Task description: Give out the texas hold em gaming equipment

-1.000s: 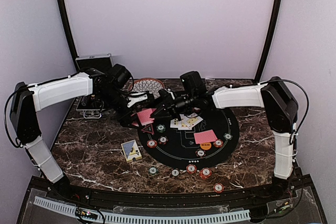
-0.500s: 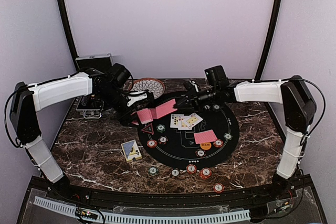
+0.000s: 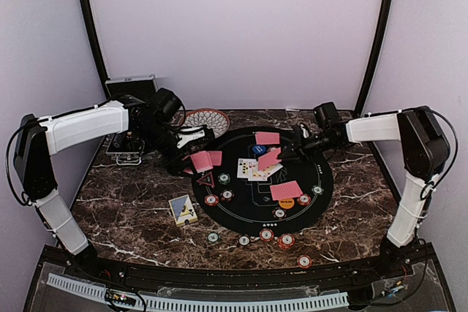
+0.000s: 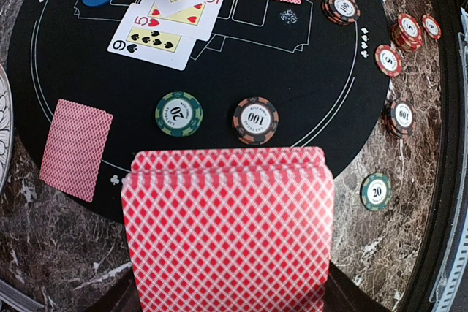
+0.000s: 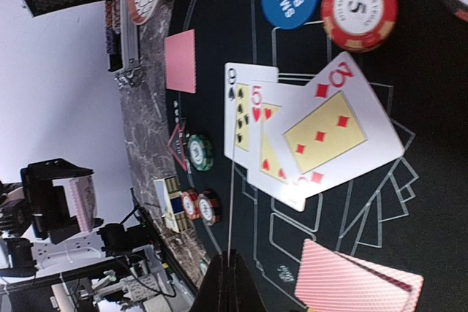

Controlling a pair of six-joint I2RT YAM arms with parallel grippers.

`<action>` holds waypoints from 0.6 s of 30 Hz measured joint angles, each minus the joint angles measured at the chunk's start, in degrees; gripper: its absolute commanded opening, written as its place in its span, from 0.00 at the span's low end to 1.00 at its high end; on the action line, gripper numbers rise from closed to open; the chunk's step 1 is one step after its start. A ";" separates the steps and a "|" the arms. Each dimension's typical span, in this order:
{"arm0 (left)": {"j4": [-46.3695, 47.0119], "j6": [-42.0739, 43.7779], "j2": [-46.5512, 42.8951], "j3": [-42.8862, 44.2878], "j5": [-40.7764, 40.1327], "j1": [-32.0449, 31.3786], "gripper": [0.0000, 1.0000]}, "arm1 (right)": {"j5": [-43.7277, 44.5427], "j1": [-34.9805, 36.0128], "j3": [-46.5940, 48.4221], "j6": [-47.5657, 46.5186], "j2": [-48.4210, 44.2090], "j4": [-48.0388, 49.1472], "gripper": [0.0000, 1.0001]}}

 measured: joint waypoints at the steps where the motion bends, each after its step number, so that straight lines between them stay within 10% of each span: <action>1: -0.02 0.00 0.00 0.00 0.00 0.00 0.00 | 1.03 -0.31 0.02 -0.85 0.11 -0.83 0.00; 15: -0.04 0.00 0.00 0.00 0.02 0.00 0.00 | 10.64 -1.01 0.46 -7.85 4.70 -7.65 0.01; 18: -0.04 0.00 0.00 0.00 0.04 0.00 0.00 | 12.37 -1.01 1.51 -8.94 5.51 -9.22 0.16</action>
